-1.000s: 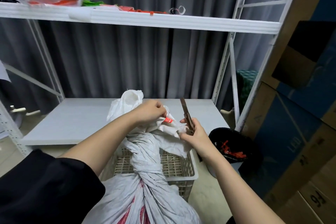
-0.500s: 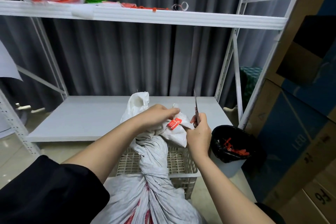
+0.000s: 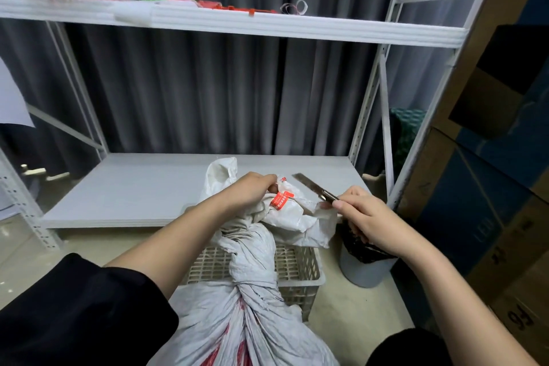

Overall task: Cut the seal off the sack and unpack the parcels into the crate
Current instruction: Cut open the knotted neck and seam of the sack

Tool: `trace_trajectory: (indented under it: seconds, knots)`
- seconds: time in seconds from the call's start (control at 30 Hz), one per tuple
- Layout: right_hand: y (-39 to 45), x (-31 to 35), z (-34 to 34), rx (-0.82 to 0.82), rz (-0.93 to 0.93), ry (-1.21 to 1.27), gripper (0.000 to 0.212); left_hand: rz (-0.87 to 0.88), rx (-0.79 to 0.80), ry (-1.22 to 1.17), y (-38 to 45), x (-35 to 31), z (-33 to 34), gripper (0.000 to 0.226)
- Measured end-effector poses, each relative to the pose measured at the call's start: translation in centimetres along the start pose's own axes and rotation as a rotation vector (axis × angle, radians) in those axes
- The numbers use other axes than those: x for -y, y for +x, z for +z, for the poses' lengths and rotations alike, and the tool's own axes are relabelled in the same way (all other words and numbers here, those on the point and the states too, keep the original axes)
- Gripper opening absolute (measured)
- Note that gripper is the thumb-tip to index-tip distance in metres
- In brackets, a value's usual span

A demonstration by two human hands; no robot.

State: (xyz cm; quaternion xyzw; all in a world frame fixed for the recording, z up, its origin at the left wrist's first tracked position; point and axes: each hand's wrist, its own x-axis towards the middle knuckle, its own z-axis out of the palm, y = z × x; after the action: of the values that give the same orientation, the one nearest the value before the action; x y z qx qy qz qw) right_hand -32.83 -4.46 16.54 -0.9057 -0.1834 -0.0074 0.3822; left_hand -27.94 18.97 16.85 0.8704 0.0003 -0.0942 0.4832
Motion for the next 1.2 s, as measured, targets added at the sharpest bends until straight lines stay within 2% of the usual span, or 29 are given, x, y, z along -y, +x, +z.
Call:
trace_trajectory:
  seconds: [0.1,0.27,0.53,0.7,1.0,1.2]
  knots:
    - [0.0,0.9,-1.0,0.062,0.030,-0.244,0.024,0.004,-0.002,-0.022,0.2,0.0,0.0,0.029]
    - [0.3,2.5,-0.5,-0.063,0.005,-0.523,0.022,-0.002,-0.014,-0.032,0.0,-0.2,0.1,0.028]
    - [0.8,3.8,0.3,-0.119,-0.072,-0.761,0.032,0.023,-0.009,0.067,-0.7,-0.7,0.1,0.030]
    - [0.7,4.3,0.3,-0.095,-0.126,-0.932,0.033,0.028,0.001,0.094,-0.8,-0.8,0.1,0.033]
    - [1.0,5.0,1.3,-0.047,-0.128,-1.011,0.031,-0.022,0.009,0.025,-0.3,-0.5,0.8,0.042]
    - [1.0,4.3,1.8,-0.055,-0.124,-1.084,0.016,-0.040,0.018,-0.005,-0.1,0.2,0.7,0.044]
